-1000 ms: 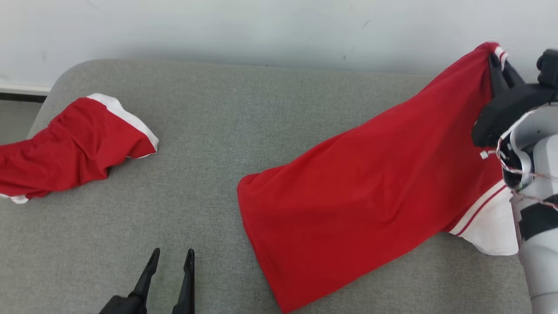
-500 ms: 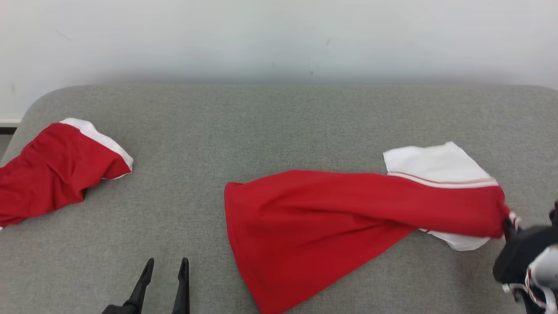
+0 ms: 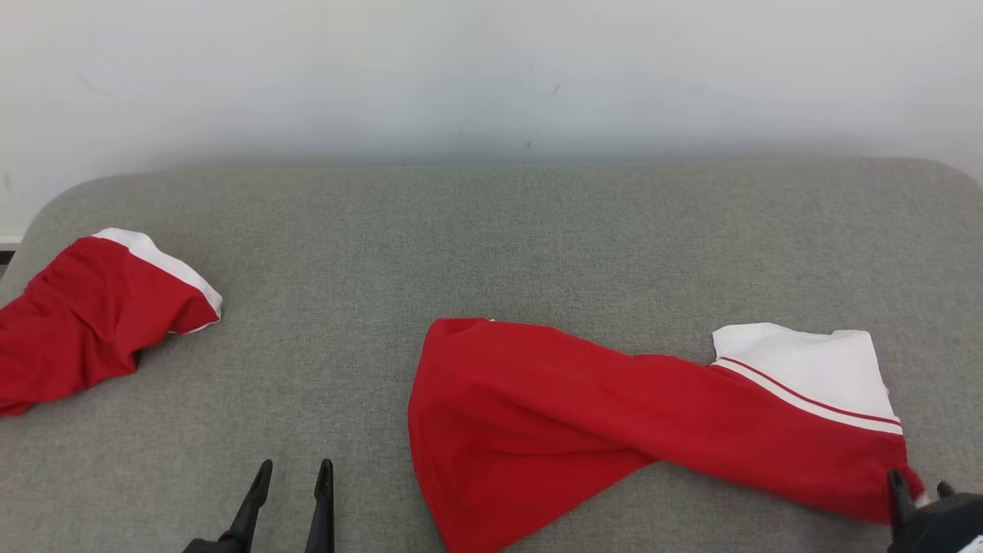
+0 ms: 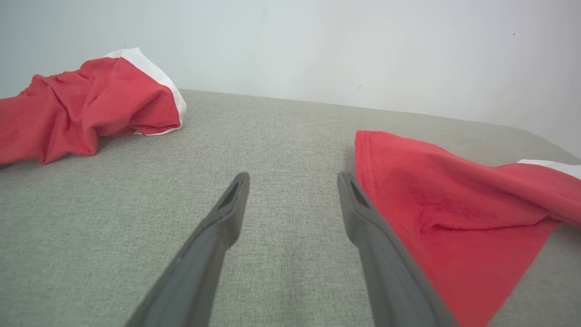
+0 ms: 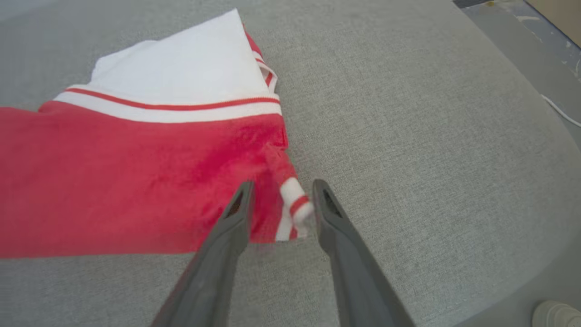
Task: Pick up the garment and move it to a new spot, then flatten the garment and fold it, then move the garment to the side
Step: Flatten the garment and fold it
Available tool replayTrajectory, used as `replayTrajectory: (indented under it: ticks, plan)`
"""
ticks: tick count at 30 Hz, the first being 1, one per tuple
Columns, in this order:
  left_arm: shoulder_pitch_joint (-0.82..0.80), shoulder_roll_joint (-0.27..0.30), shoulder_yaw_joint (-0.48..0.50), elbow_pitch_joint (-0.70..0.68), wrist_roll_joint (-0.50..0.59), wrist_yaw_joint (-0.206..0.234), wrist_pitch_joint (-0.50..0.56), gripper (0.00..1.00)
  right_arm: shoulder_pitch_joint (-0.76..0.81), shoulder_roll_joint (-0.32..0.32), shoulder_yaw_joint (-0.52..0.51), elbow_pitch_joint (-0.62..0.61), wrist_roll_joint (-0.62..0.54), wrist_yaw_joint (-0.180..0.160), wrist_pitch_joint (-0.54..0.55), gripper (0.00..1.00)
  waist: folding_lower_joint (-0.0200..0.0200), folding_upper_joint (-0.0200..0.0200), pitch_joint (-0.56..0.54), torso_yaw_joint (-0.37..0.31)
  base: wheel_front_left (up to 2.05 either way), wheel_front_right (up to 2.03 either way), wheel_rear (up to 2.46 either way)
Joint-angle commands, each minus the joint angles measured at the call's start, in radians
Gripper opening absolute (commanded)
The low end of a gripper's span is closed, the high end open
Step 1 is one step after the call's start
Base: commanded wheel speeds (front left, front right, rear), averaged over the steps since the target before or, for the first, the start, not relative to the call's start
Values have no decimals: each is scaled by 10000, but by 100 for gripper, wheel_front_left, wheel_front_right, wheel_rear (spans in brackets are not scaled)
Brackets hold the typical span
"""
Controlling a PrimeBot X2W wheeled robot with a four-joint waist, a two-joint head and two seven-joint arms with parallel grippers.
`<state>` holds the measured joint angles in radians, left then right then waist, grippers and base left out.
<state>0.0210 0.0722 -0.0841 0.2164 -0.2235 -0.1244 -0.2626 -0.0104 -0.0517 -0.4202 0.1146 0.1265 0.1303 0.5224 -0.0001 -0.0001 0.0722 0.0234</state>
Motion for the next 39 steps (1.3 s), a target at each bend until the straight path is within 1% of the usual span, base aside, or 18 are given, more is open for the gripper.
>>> replayTrajectory:
  ticks: [1, 3, 4, 7, 12, 19, 22, 27, 31, 35, 39]
  plan:
    - [79, 42, 32, 52, -24, -36, -34, 100, 68, 10, 197, -167, 154, 9, -586, 100, 1, 1, -129, -11, 0, 0, 0]
    - [149, 45, 50, 86, -25, -40, -34, 100, 111, 10, 401, -293, 189, 9, -1205, 100, 1, 1, -228, -21, 0, 0, 0]
    - [149, 45, 50, 86, -25, -40, -34, 100, 111, 10, 401, -293, 189, 9, -1205, 100, 1, 1, -228, -21, 0, 0, 0]
    - [271, 38, 99, 134, -30, -43, -34, 100, 204, 16, 988, -687, 118, 7, -2257, 100, 1, 1, -406, -68, 0, 0, 0]
    - [496, 27, 175, 232, -41, -42, -34, 100, 581, 10, 1917, -1040, 173, 9, -3551, 100, 1, 1, -751, -150, 0, 0, 0]
    - [653, 24, 266, 213, 60, -34, -34, 100, 917, 8, 2942, -1165, -134, 7, -5166, 100, 1, 1, -1080, -200, 0, 0, 0]
    - [787, 15, 308, 166, 99, -37, -34, 100, 1192, 11, 3312, -1005, -141, 9, -5607, 100, 1, 1, -1229, -222, 0, 0, 0]
    - [881, 31, 363, 155, 84, -40, -34, 100, 1324, 7, 3608, -816, -31, 9, -5664, 100, 1, 1, -1286, -342, 0, 0, 0]
    - [655, 59, 347, 445, -45, -26, 78, 100, 1210, -4, 3717, -763, 63, 7, -5643, 100, 1, 1, -1261, -498, 0, 0, 0]
    - [196, 87, 250, 629, -190, -27, 505, 100, 1150, -6, 3776, -713, 131, 9, -5625, 100, 1, 1, -1168, -684, 0, 0, 0]
    - [-792, 263, 116, 931, -389, -47, 1317, 100, 1099, -2, 3855, -716, 188, 9, -5630, 100, 1, 1, -963, -874, 0, 0, 0]
